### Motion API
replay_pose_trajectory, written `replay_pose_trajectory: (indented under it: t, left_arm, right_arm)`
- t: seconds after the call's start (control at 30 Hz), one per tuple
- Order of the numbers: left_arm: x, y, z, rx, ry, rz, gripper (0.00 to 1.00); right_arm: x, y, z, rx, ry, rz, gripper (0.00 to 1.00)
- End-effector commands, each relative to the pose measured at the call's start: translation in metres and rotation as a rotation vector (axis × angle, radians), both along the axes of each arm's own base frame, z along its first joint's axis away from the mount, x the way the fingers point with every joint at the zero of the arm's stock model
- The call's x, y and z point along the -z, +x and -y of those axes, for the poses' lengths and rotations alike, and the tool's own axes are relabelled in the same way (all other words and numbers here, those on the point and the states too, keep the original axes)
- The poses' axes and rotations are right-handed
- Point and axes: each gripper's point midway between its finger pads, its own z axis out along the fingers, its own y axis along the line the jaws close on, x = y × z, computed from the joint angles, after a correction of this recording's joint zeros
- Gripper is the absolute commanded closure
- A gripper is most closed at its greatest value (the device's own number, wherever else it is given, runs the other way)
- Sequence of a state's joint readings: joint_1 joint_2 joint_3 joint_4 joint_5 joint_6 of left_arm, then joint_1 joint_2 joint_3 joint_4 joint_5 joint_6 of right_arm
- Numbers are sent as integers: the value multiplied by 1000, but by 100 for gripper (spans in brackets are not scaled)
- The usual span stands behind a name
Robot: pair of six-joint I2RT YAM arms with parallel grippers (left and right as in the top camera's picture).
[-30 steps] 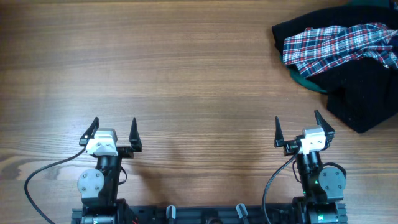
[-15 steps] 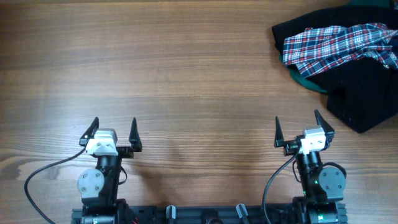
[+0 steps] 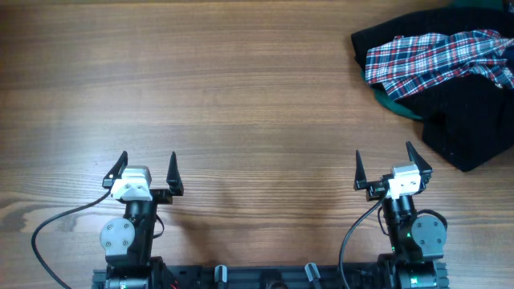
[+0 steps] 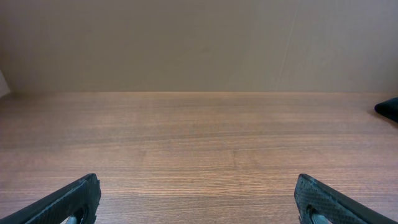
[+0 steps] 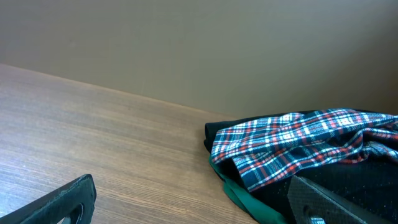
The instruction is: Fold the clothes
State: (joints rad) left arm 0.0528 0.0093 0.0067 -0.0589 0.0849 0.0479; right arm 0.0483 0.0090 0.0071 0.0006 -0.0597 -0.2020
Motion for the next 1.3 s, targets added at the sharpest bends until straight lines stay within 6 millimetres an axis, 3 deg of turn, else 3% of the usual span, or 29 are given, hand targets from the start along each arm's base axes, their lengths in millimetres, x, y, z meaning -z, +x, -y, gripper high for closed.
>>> replay_pose_trajectory:
  t: [0.0, 0.67, 0.87, 1.1, 1.27]
  left_arm:
    - [3, 0, 6, 36, 13, -12, 0]
    - [3, 0, 6, 36, 13, -12, 0]
    - [3, 0, 6, 36, 13, -12, 0]
    - [3, 0, 6, 36, 13, -12, 0]
    - [3, 0, 6, 36, 12, -12, 0]
  right_arm:
    - [1, 0, -4, -22, 18, -4, 0]
    - [0, 0, -3, -17, -17, 4, 0]
    - [1, 0, -3, -19, -479, 55, 0]
    - [1, 0, -3, -19, -884, 103, 0]
    - [-1, -2, -13, -62, -1231, 183, 0]
